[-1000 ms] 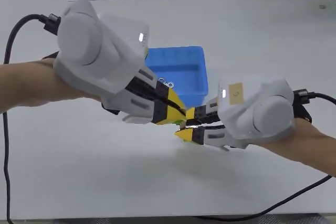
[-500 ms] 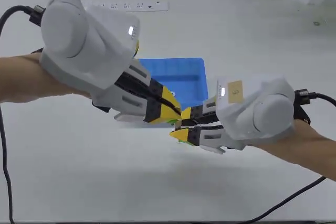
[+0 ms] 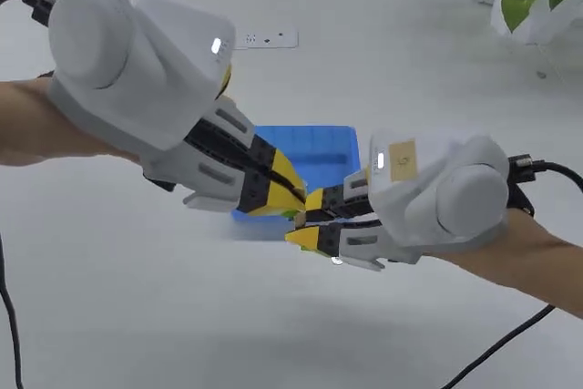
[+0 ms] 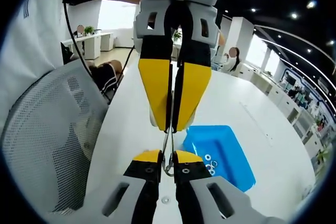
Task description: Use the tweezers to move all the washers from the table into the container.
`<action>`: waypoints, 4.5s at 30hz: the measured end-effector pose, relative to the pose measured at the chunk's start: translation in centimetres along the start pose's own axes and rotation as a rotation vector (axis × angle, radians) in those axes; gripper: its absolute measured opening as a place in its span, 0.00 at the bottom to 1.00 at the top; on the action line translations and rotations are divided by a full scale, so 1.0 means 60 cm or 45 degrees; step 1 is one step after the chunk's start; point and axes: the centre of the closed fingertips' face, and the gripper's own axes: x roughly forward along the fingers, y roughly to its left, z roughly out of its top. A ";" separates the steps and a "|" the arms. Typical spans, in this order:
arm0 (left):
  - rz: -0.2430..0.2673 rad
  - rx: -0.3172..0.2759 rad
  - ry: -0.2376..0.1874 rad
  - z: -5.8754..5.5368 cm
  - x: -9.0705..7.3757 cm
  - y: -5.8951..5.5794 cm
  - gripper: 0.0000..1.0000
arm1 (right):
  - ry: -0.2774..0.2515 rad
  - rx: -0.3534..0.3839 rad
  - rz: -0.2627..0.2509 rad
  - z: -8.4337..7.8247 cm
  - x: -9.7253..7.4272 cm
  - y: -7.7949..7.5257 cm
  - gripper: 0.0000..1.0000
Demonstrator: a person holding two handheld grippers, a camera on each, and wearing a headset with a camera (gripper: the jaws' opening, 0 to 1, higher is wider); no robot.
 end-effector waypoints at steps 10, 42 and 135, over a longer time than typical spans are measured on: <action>0.039 0.055 -0.005 0.013 -0.022 0.031 0.06 | -0.006 -0.040 -0.041 0.021 -0.004 -0.038 0.10; 0.066 0.021 0.005 -0.047 0.020 0.169 0.06 | 0.054 -0.049 -0.093 -0.034 0.050 -0.164 0.10; 0.159 0.082 -0.079 0.035 -0.047 0.052 0.05 | -0.057 -0.090 -0.127 0.046 -0.022 -0.072 0.10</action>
